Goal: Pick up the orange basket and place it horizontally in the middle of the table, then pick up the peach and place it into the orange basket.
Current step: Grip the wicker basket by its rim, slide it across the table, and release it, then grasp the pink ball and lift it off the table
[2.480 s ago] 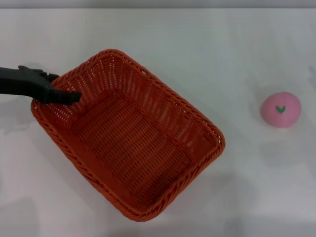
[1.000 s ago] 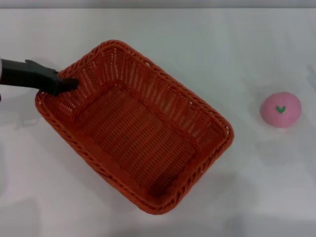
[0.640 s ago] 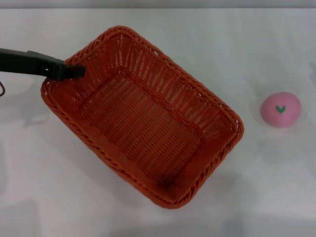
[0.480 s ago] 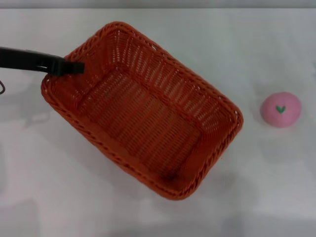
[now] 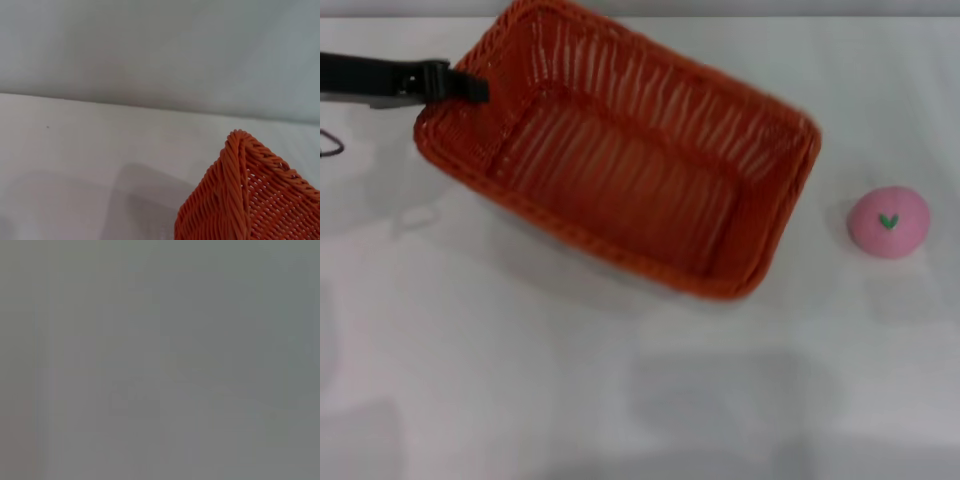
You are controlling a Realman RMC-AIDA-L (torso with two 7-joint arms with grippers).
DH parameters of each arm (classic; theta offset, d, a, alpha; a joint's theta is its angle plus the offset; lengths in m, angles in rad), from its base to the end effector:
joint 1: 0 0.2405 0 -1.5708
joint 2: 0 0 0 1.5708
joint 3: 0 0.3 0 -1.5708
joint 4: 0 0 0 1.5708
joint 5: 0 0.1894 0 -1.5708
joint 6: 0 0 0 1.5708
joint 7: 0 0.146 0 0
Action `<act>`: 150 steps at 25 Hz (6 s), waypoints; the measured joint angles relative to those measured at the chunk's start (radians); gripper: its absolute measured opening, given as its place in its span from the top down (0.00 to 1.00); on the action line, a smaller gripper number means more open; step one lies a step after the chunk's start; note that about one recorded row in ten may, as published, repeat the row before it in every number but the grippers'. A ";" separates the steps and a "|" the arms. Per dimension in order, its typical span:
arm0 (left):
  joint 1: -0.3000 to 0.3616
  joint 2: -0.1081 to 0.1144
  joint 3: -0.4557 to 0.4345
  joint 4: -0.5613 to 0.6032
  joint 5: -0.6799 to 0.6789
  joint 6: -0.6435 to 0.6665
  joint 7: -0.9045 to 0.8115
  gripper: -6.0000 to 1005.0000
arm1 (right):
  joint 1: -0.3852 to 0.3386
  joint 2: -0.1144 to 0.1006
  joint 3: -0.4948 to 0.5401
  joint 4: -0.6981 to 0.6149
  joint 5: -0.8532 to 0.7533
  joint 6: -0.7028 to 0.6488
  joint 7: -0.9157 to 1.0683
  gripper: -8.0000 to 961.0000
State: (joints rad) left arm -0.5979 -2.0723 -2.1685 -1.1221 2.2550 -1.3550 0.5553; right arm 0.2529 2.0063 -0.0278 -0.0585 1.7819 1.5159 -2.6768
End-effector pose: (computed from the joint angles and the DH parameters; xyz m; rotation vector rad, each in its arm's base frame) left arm -0.2357 0.3955 0.0099 -2.3209 -1.4463 -0.3356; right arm 0.4144 0.2555 0.0661 -1.3767 0.5191 0.8132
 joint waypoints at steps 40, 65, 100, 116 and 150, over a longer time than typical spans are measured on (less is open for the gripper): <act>-0.143 0.003 0.028 0.372 -0.041 0.213 -0.210 0.71 | 0.034 -0.001 0.006 -0.006 0.023 -0.069 0.000 0.25; -0.141 0.001 0.026 0.426 -0.057 0.172 -0.203 0.35 | 0.030 -0.001 0.002 -0.001 0.022 -0.061 0.000 0.26; 0.216 0.000 -0.284 0.340 -0.509 0.146 0.945 0.13 | -0.144 -0.009 -0.237 -0.728 -0.333 -0.025 0.696 0.28; 0.347 -0.006 -0.275 0.425 -0.882 0.000 1.460 0.14 | -0.104 -0.002 -0.503 -0.814 -0.582 0.024 0.877 0.28; 0.337 -0.006 -0.275 0.504 -0.912 -0.043 1.562 0.14 | -0.024 -0.003 -0.628 -0.690 -0.668 -0.181 0.823 0.48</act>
State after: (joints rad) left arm -0.2607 -2.0785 -2.4435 -0.6184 1.3432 -1.3983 2.1172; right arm 0.2290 2.0033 -0.6558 -0.7485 1.1143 1.3349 -1.8533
